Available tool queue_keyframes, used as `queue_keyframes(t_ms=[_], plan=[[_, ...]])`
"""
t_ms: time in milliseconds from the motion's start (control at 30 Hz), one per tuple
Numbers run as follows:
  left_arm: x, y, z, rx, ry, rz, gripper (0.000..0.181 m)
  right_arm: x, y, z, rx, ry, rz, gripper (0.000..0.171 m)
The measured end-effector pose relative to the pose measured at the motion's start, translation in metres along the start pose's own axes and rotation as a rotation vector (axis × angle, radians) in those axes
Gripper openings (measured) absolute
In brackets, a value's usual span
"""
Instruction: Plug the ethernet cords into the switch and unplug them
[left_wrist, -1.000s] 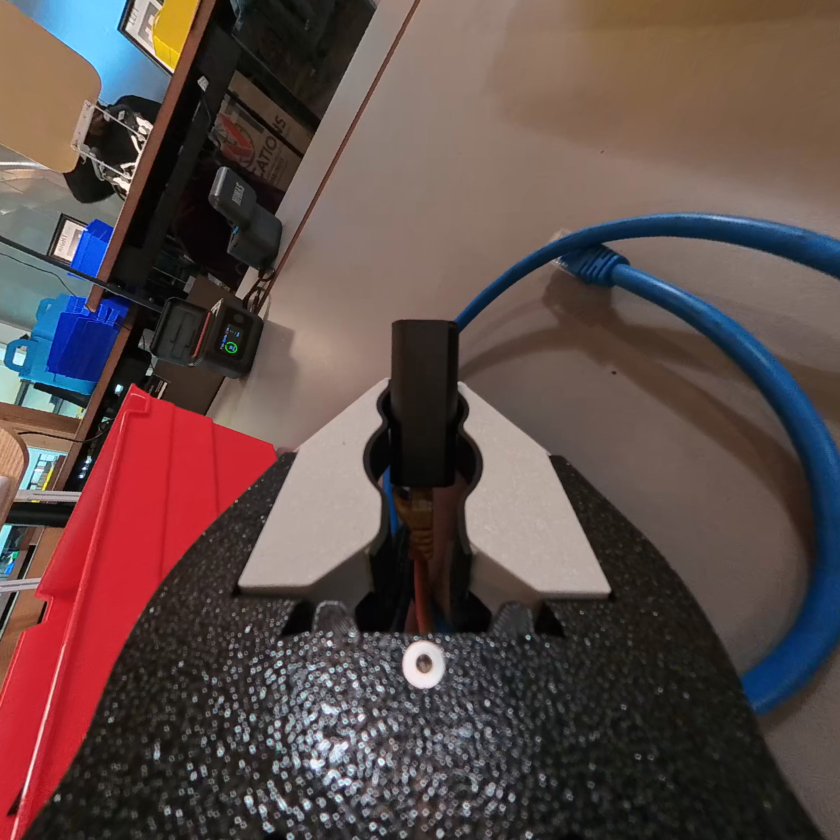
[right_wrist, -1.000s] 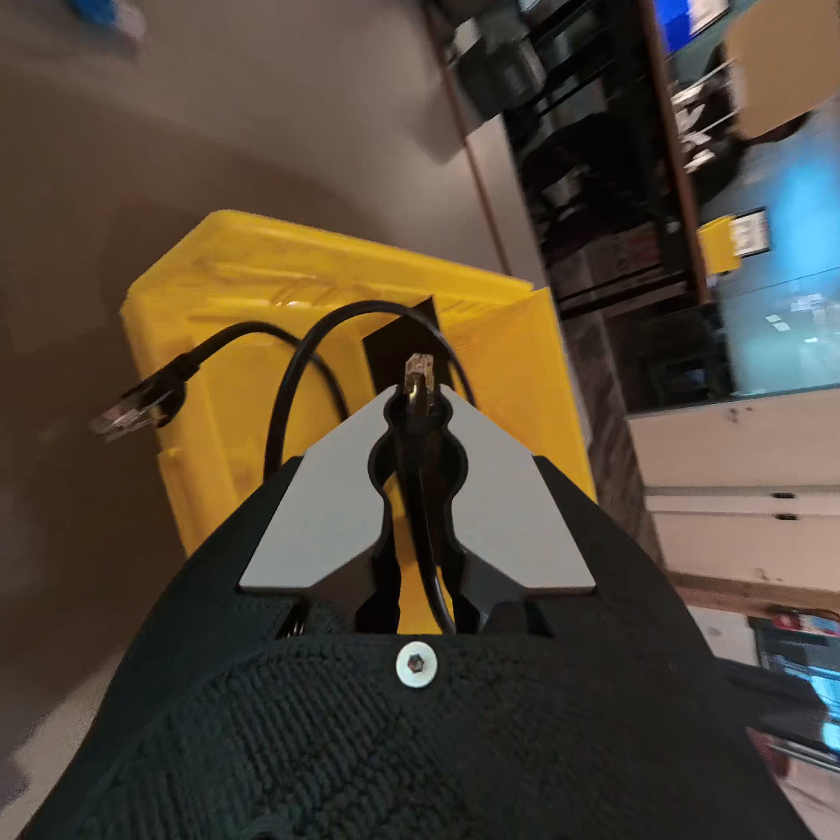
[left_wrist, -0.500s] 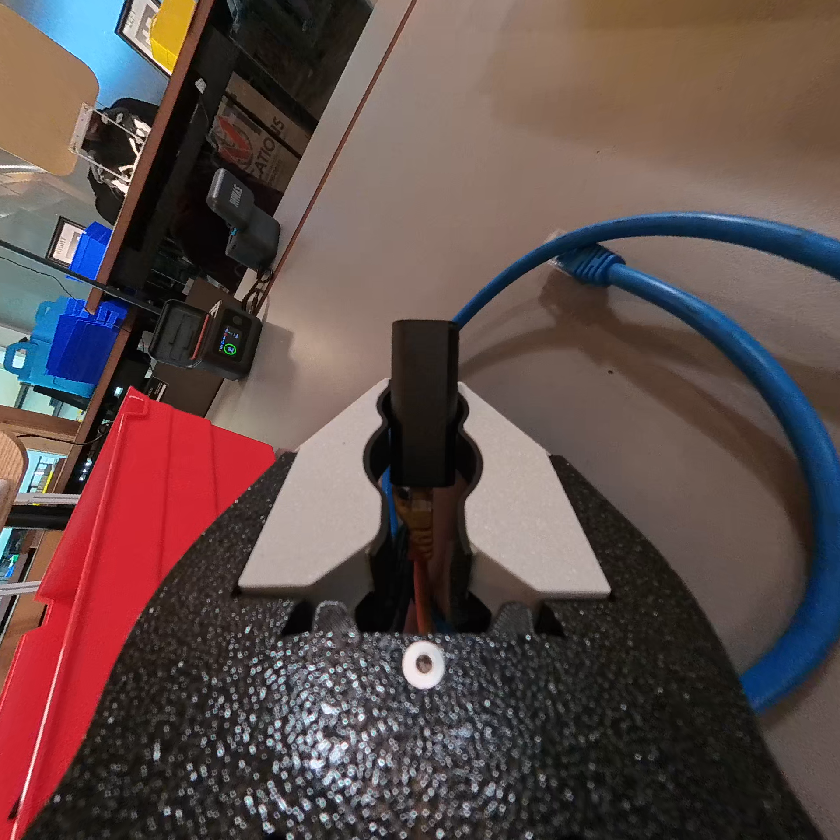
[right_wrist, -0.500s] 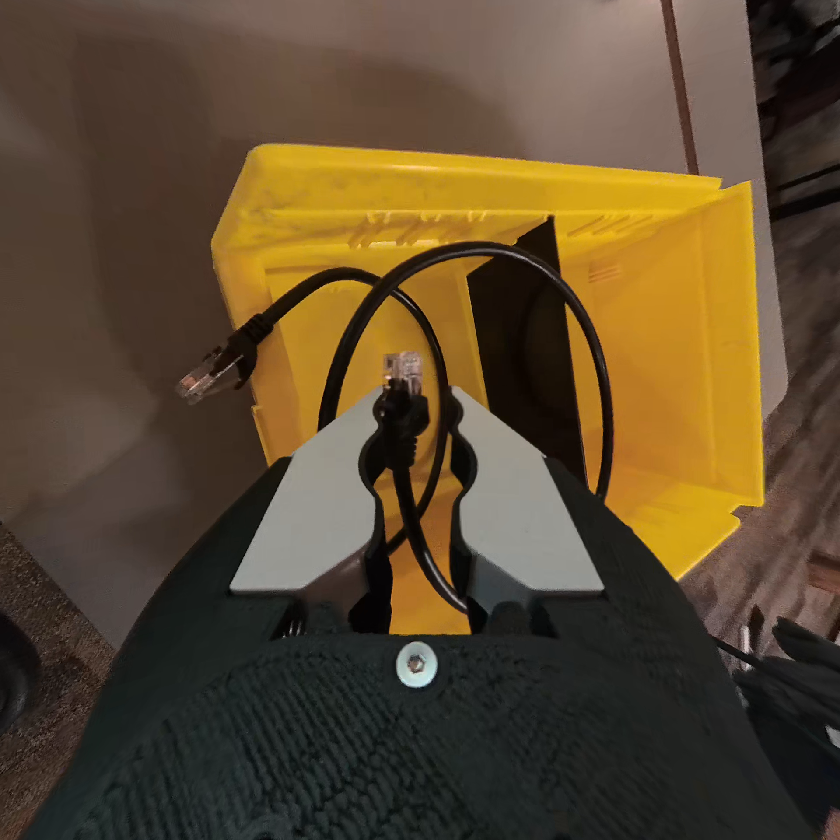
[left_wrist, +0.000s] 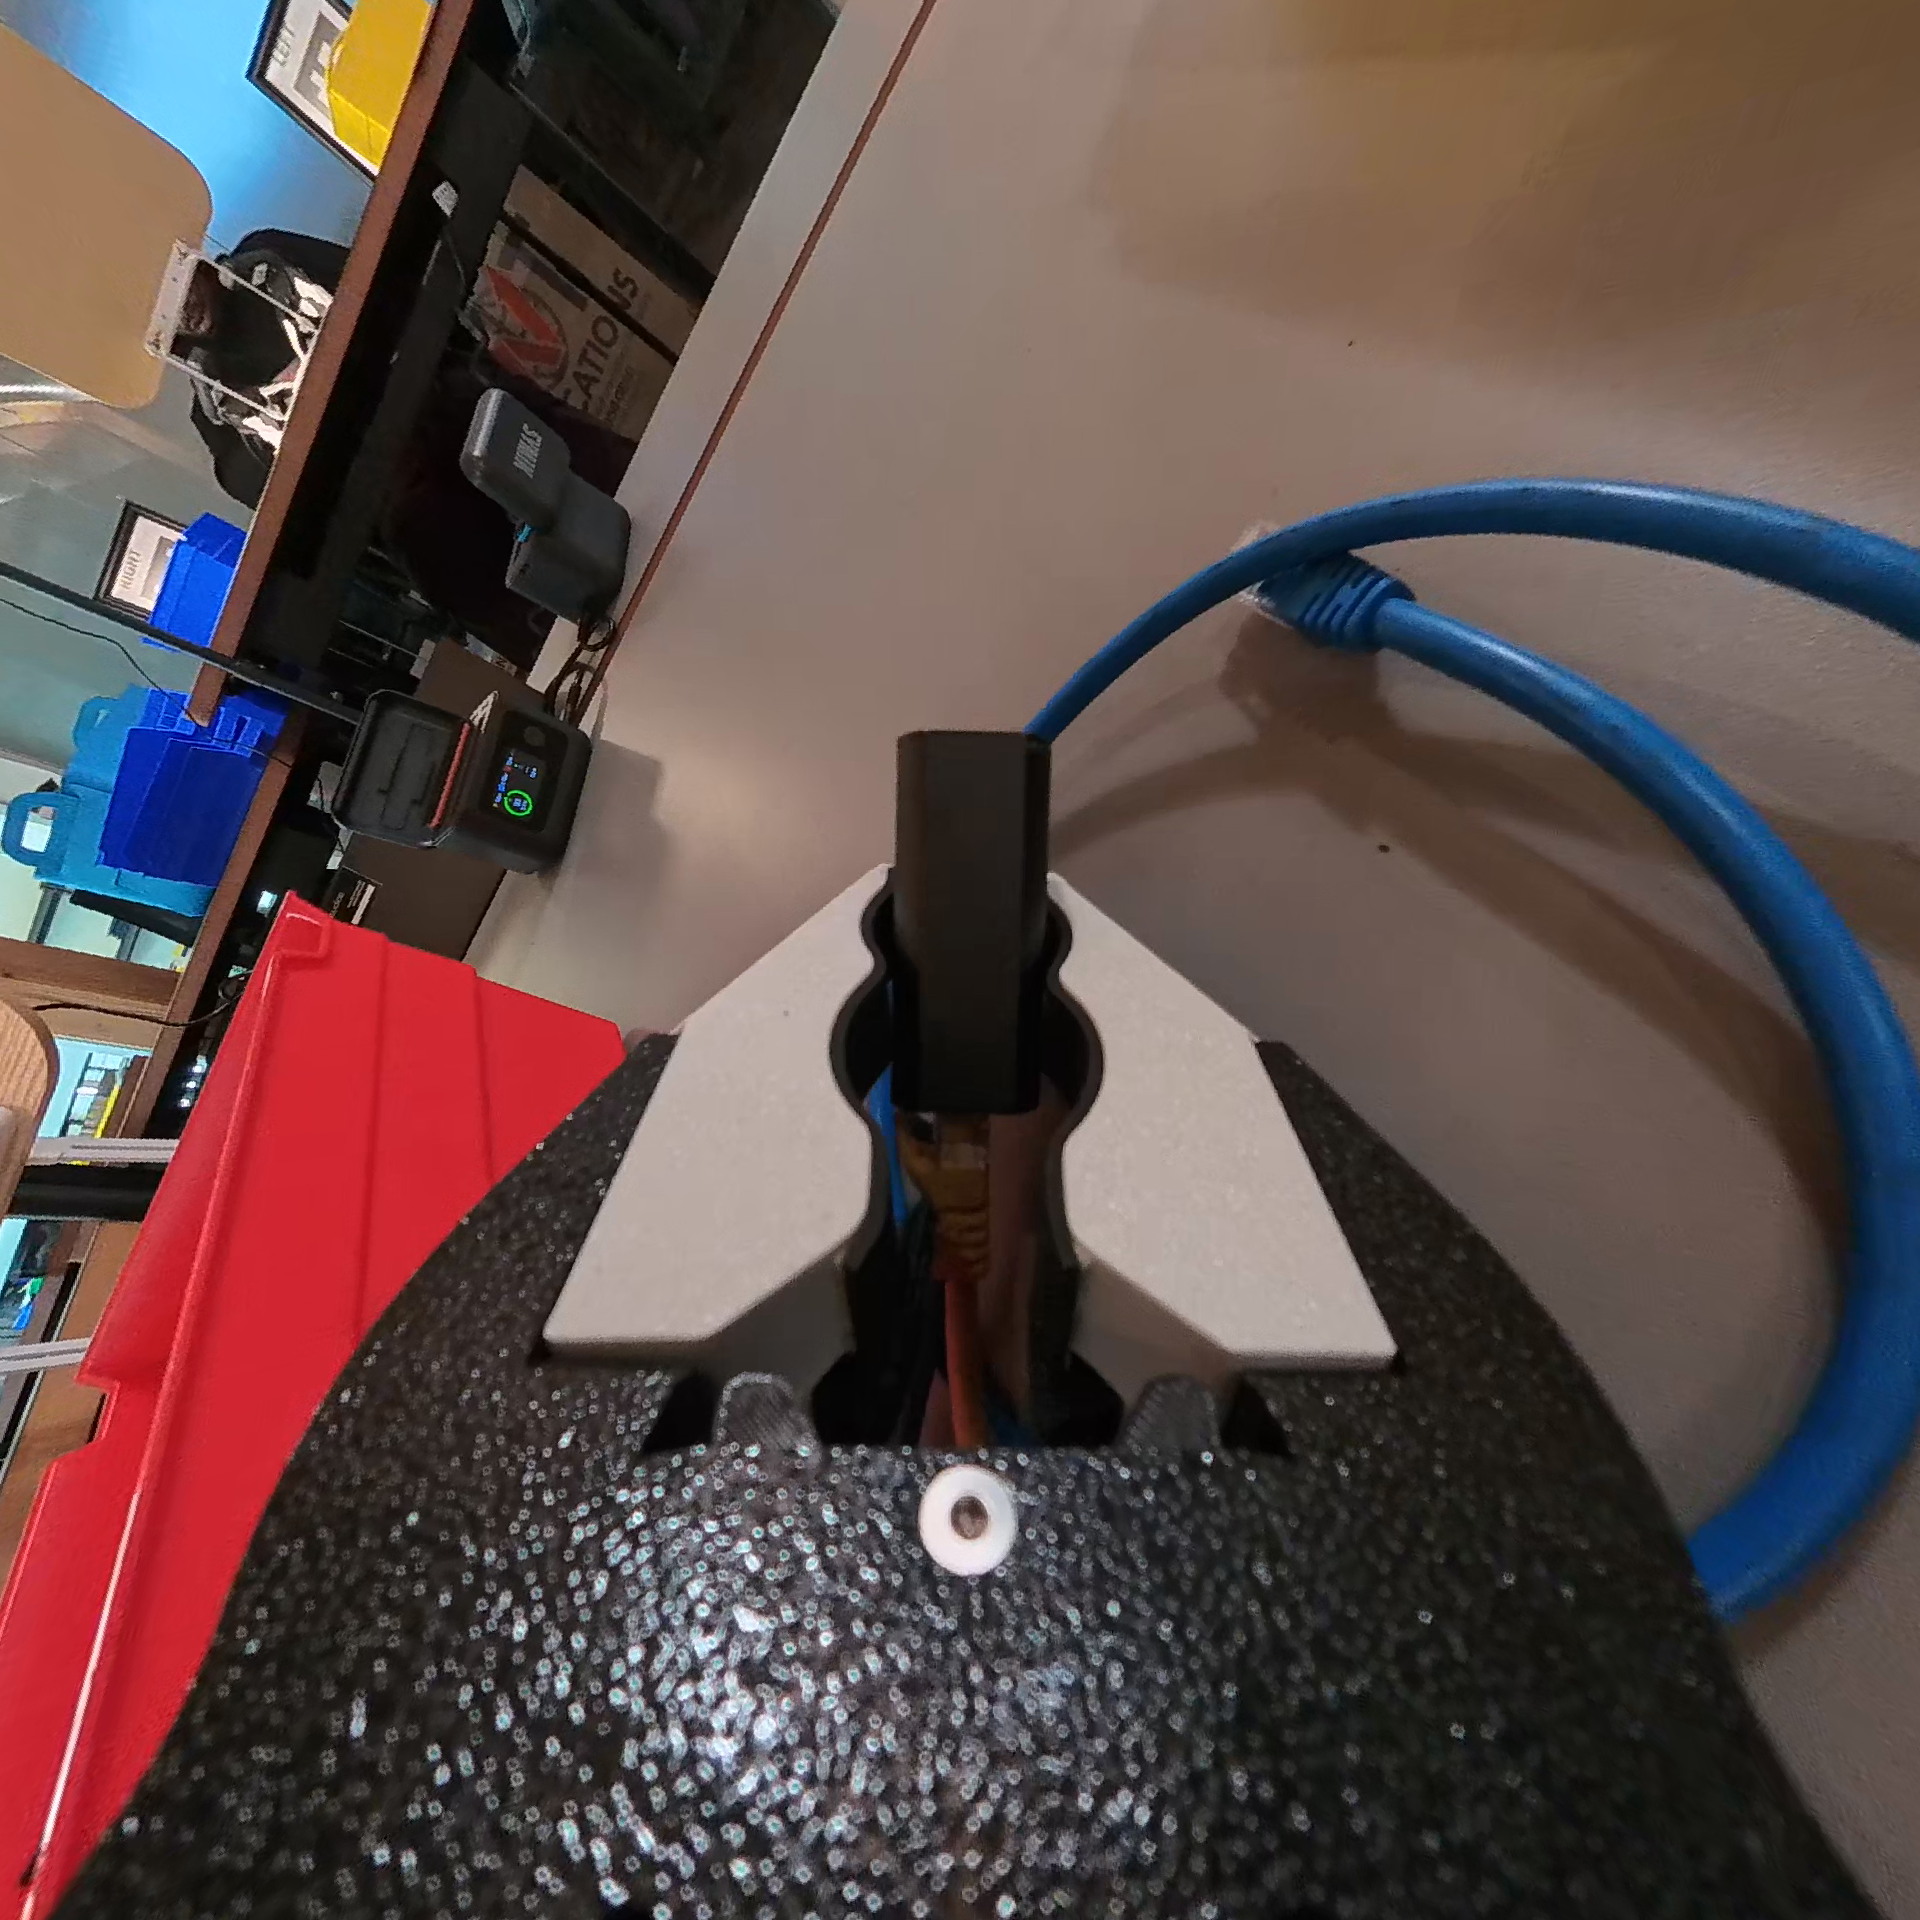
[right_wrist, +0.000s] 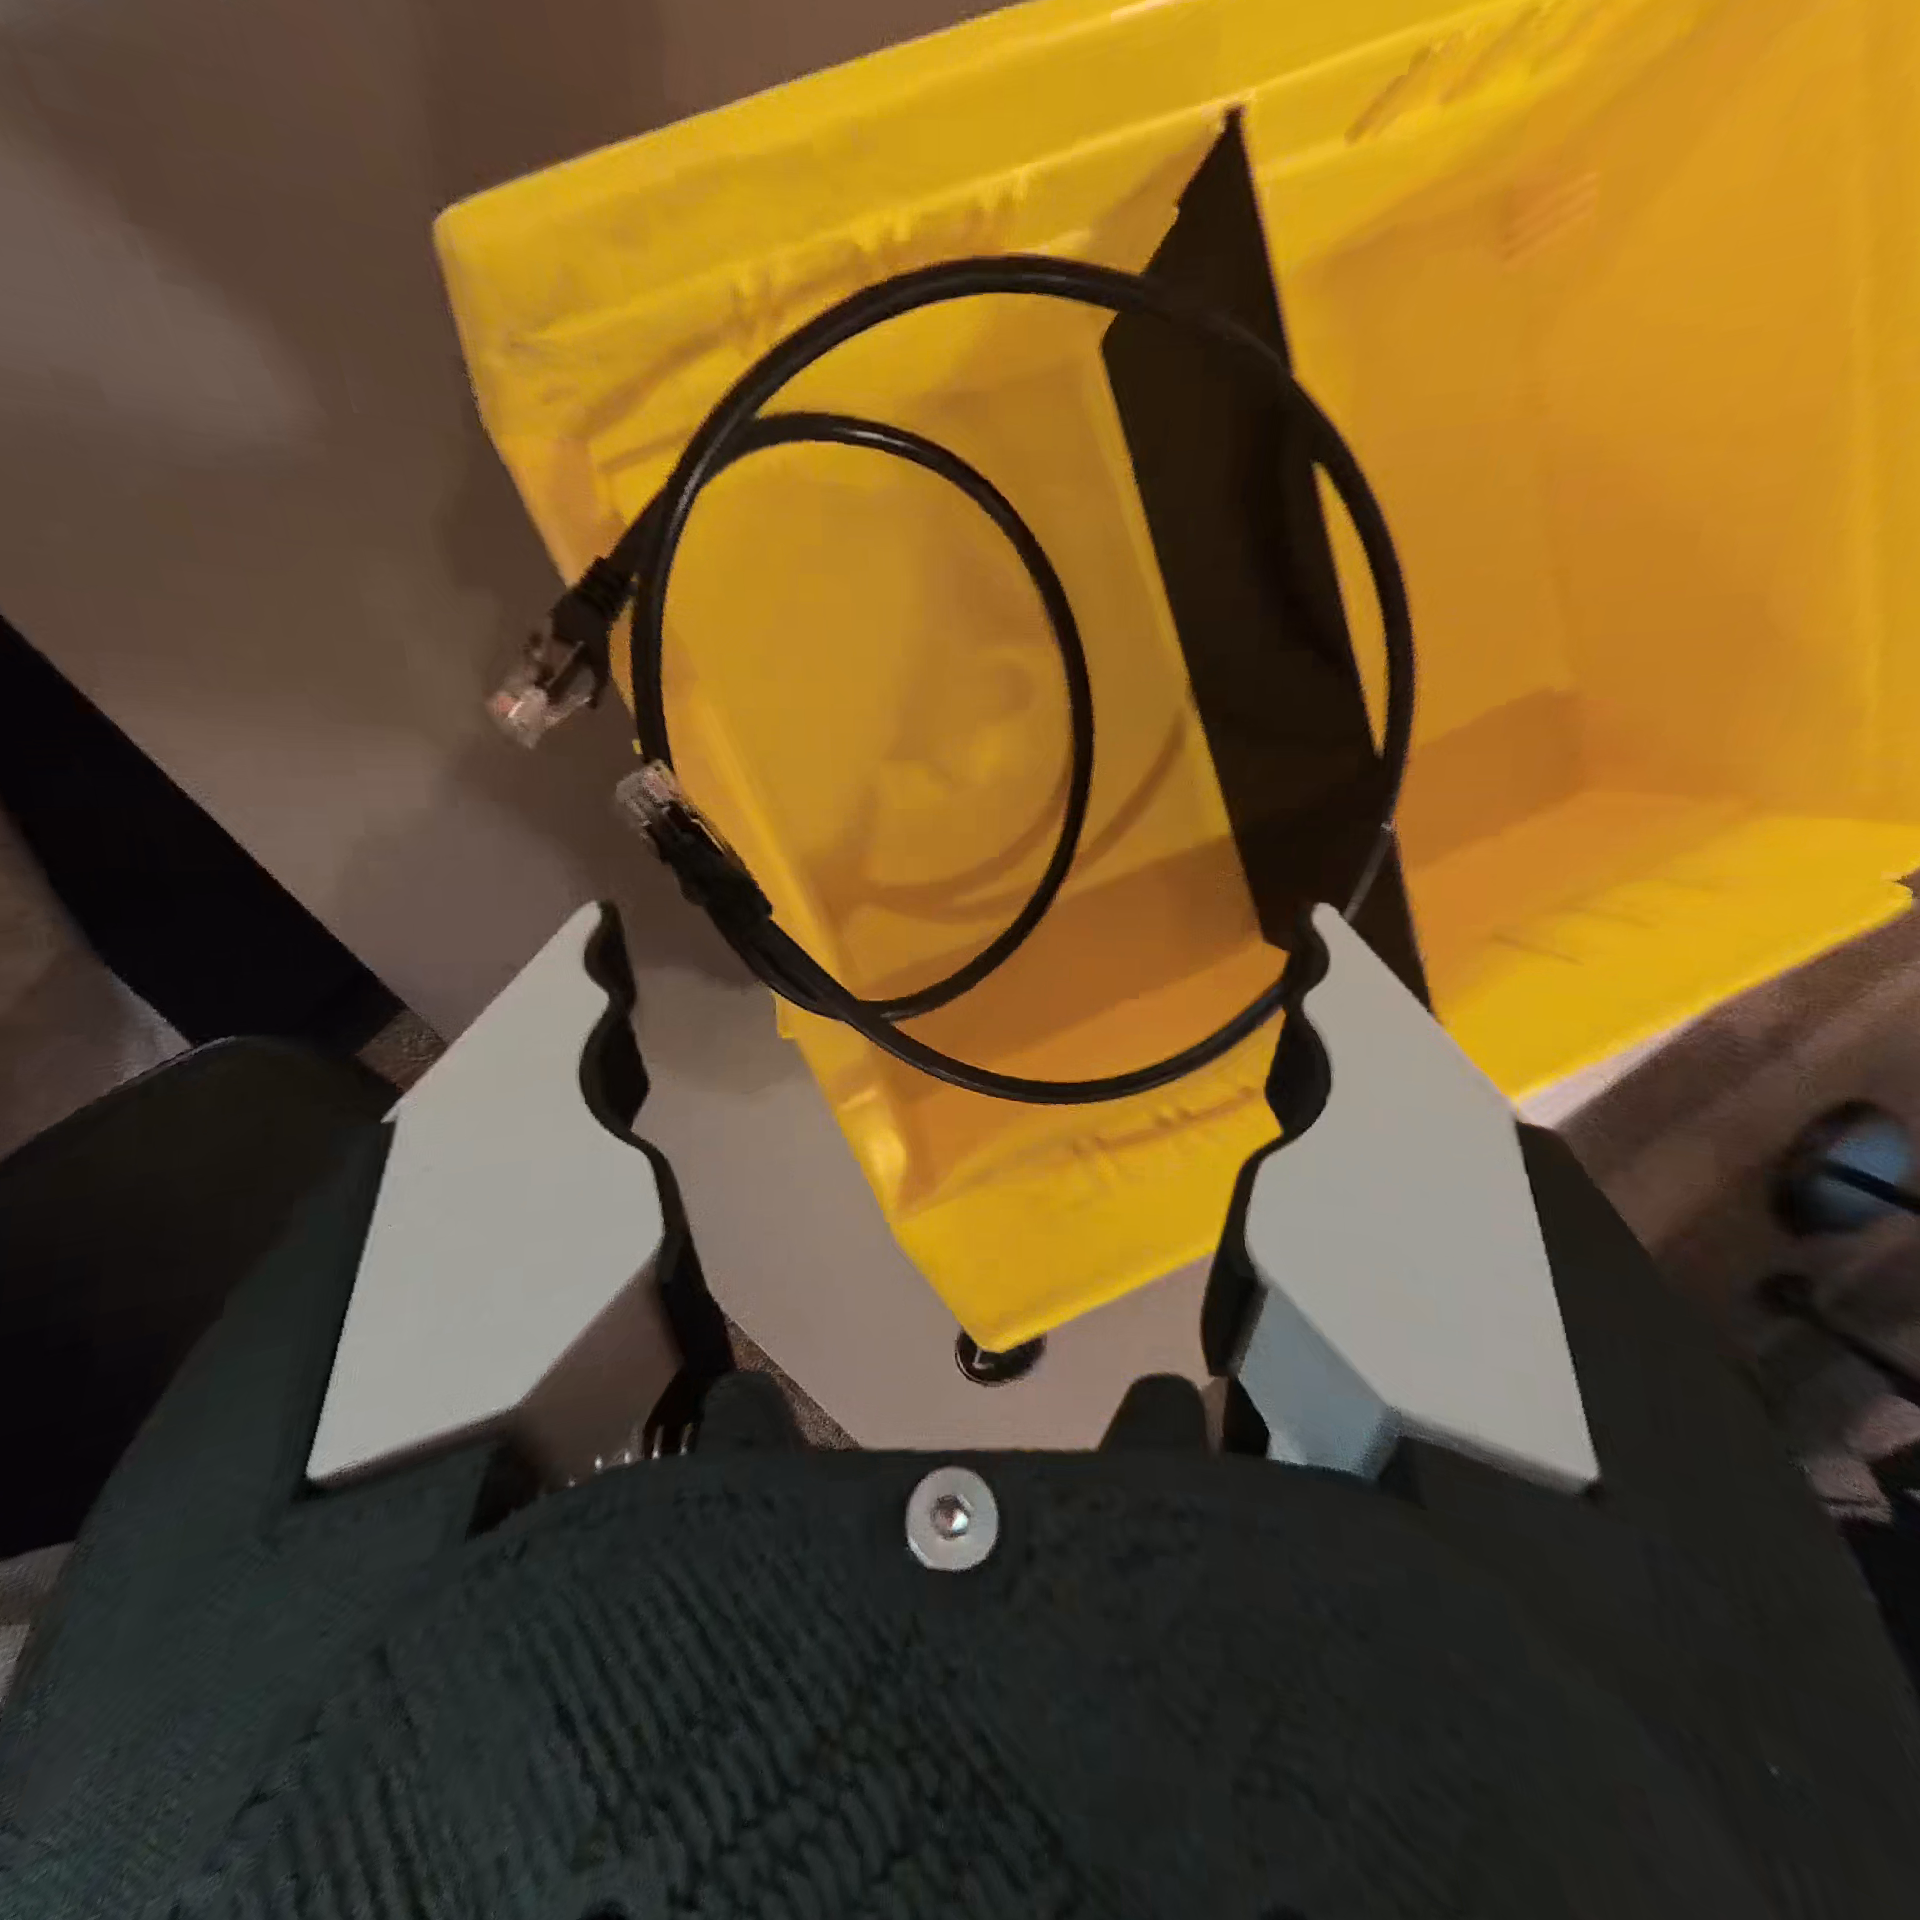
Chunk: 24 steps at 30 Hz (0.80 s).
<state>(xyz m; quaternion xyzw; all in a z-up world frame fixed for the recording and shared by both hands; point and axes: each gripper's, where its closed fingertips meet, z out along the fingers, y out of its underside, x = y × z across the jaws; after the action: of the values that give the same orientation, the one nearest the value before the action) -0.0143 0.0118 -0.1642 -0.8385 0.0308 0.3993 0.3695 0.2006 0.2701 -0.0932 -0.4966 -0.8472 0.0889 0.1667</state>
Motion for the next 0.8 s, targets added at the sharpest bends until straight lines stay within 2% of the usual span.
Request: queue_keyframes(t_ms=[67, 133, 267, 400, 633, 800], plan=[[0.000, 0.000, 0.000, 0.004, 0.001, -0.006, 0.022, 0.005, -0.003, -0.010, 0.007, 0.016, 0.014, 0.125], [-0.001, -0.001, -0.001, 0.009, 0.002, -0.016, 0.022, 0.005, -0.022, -0.025, 0.093, 0.027, 0.013, 0.127], [-0.002, -0.005, -0.004, 0.035, 0.007, -0.028, 0.022, -0.028, -0.101, -0.062, 0.455, 0.013, -0.128, 0.125], [-0.007, -0.014, -0.012, 0.107, -0.002, -0.077, 0.022, -0.080, -0.176, -0.079, 0.790, 0.034, -0.272, 0.108], [-0.018, -0.049, -0.046, 0.426, 0.032, -0.188, 0.021, -0.158, -0.221, -0.011, 0.893, 0.037, -0.437, 0.090], [-0.022, -0.080, -0.084, 0.721, 0.134, -0.306, 0.021, -0.171, -0.228, 0.014, 0.960, 0.092, -0.394, 0.085]])
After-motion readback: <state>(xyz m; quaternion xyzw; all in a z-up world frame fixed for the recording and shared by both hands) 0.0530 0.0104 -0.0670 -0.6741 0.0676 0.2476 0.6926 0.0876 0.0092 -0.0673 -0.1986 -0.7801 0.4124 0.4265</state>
